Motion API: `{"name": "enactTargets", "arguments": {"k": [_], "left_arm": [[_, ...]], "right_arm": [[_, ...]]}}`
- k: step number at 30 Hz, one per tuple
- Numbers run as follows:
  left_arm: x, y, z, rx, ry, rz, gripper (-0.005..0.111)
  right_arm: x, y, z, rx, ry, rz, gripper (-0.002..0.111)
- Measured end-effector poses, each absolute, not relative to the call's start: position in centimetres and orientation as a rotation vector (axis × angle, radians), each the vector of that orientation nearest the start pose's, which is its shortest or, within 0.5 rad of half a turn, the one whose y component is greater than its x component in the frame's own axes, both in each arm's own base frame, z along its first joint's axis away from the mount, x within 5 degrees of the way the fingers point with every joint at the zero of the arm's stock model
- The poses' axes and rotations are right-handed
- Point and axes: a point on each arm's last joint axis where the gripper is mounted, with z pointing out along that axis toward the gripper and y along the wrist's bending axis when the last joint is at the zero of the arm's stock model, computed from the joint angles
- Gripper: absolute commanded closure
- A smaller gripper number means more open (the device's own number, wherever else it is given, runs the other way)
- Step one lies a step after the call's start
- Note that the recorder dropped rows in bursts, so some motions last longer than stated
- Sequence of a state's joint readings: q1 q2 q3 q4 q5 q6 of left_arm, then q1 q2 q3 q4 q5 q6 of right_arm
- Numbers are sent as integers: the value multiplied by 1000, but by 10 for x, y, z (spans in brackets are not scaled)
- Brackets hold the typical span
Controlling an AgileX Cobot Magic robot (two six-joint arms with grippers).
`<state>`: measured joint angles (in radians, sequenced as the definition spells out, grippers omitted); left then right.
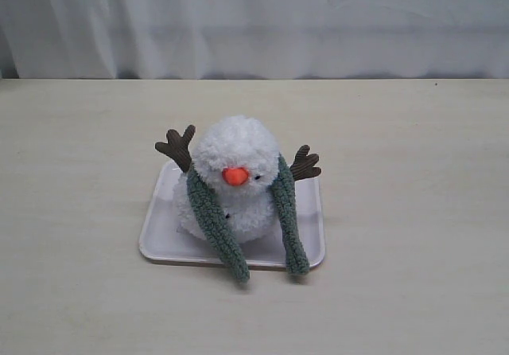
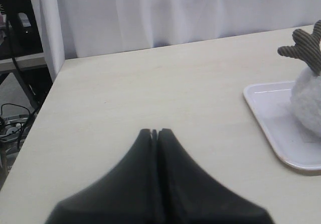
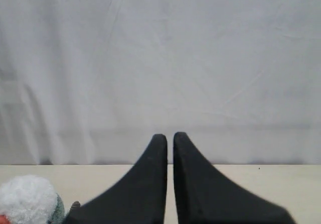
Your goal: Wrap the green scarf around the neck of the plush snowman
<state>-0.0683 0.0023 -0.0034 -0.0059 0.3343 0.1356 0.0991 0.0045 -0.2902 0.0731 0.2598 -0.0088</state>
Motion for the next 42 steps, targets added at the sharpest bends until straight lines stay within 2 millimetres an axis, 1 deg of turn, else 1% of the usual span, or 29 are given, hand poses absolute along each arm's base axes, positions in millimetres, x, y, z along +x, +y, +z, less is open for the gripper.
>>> {"name": "enactTargets", "arguments": {"k": [7,12,16,22,24,29,34,42], "left_arm": [[54,-4,184,181,1808,42,107],[54,-4,184,181,1808,42,107],[54,-4,184,181,1808,42,107],[54,-4,184,181,1808,42,107],[54,-4,184,181,1808,42,107],[54,-4,184,181,1808,42,107],[54,-4,184,181,1808,42,107],[54,-4,184,181,1808,42,107]], "right_arm": [[36,2,279,-39,1462,92,104],[41,0,267,-44,1496,44,104],[46,1,248,-53,1550,34,104],[55,3,206,-69,1647,48,104],[56,3,197,-71,1672,50,104],[55,4,192,-46,1732,74,104],[54,2,186,-24,1797,57,104],[54,0,184,12,1820,31,104]]}}
